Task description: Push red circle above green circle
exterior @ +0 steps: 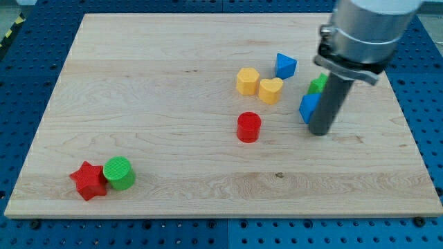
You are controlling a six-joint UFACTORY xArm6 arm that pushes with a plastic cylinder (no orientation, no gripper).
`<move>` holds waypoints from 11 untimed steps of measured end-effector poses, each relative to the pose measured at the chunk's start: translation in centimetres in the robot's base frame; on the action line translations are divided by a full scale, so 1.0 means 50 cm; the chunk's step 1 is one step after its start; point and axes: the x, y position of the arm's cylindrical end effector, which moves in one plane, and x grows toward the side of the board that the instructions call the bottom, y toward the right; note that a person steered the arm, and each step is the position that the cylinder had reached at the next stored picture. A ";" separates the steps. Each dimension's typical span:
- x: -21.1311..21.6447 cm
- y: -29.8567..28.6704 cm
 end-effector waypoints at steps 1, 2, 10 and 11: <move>0.000 -0.112; -0.010 -0.194; 0.059 -0.448; 0.059 -0.502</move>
